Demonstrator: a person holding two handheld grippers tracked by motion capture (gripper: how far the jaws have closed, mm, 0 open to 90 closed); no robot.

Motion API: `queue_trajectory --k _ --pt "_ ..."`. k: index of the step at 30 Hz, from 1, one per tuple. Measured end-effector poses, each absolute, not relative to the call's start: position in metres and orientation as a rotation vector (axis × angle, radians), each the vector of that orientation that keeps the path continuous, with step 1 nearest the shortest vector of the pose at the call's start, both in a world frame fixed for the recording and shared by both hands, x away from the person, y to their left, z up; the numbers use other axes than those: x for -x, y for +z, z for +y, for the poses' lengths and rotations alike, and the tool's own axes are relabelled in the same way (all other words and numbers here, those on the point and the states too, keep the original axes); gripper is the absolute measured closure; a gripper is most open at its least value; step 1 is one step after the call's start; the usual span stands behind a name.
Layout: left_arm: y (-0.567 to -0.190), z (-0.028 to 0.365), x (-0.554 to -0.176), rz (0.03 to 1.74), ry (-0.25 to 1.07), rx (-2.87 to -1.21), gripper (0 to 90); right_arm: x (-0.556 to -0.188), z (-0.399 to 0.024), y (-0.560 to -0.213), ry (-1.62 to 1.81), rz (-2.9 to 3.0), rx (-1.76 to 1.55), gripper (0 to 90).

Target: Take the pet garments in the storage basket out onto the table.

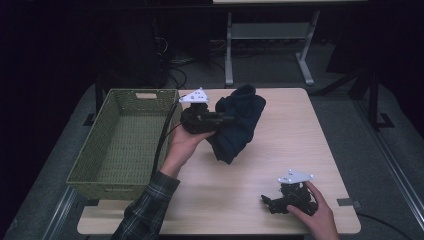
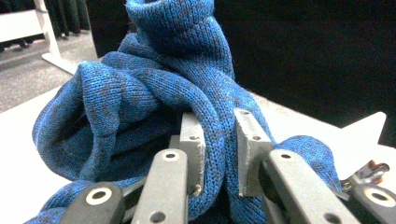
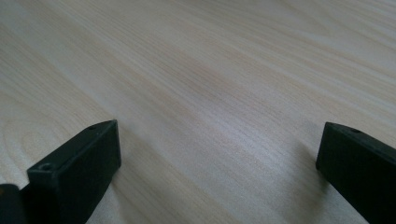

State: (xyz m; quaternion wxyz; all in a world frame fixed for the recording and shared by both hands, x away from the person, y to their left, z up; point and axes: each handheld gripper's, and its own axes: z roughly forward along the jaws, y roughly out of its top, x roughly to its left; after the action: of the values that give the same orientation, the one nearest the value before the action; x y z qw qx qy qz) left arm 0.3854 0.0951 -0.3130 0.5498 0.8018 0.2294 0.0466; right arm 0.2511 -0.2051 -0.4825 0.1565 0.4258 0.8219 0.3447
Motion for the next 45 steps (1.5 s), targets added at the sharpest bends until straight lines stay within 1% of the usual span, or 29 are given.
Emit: queue_trajectory --k 12,15,16,21,24,30,34,37,38,39,40,41,42,43,45 --pt "-0.353 0.058 -0.398 0.568 0.091 -1.994 75.3 -0.251 -0.205 -0.483 0.987 2.352 -1.219 0.0" --pt "-0.366 0.049 -0.402 0.587 0.076 -2.013 75.3 -0.251 -0.205 -0.483 0.985 2.353 -1.218 0.0" --pt "-0.375 0.043 -0.404 0.602 0.072 -2.025 75.3 -0.251 -0.205 -0.483 0.985 2.354 -1.223 0.0" --pt "-0.391 0.032 -0.41 0.632 0.063 -2.032 75.2 -0.251 -0.205 -0.483 0.988 2.354 -1.223 0.0" --pt "-0.407 0.022 -0.415 0.645 0.036 -2.063 75.1 -0.251 -0.205 -0.483 0.987 2.353 -1.219 0.0" --pt "-0.425 0.012 -0.42 0.662 0.004 -2.121 73.7 -0.251 -0.205 -0.483 0.988 2.353 -1.218 0.0" --pt "-0.431 0.008 -0.421 0.661 -0.01 -2.143 67.1 -0.251 -0.205 -0.483 0.987 2.355 -1.216 0.0" --pt "-0.432 0.007 -0.42 0.66 -0.015 -2.149 59.6 -0.251 -0.205 -0.483 0.988 2.355 -1.214 0.0" --pt "-0.432 0.007 -0.42 0.658 -0.009 -2.153 59.6 -0.251 -0.205 -0.483 0.987 2.355 -1.216 0.0" --pt "-0.432 0.007 -0.42 0.656 -0.004 -2.154 57.1 -0.251 -0.205 -0.483 0.987 2.355 -1.216 0.0" --pt "-0.431 0.007 -0.42 0.655 -0.003 -2.157 50.6 -0.251 -0.205 -0.483 0.988 2.355 -1.214 0.0" --pt "-0.431 0.007 -0.42 0.656 -0.001 -2.159 50.6 -0.251 -0.205 -0.483 0.988 2.355 -1.214 0.0" --pt "-0.43 0.007 -0.421 0.654 0.001 -2.161 47.4 -0.251 -0.205 -0.483 0.988 2.355 -1.214 0.0" --pt "-0.43 0.007 -0.421 0.654 -0.003 -2.163 41.8 -0.251 -0.205 -0.483 0.988 2.355 -1.214 0.0" --pt "-0.429 0.008 -0.421 0.655 0.001 -2.175 35.0 -0.251 -0.205 -0.483 0.988 2.355 -1.214 0.0"
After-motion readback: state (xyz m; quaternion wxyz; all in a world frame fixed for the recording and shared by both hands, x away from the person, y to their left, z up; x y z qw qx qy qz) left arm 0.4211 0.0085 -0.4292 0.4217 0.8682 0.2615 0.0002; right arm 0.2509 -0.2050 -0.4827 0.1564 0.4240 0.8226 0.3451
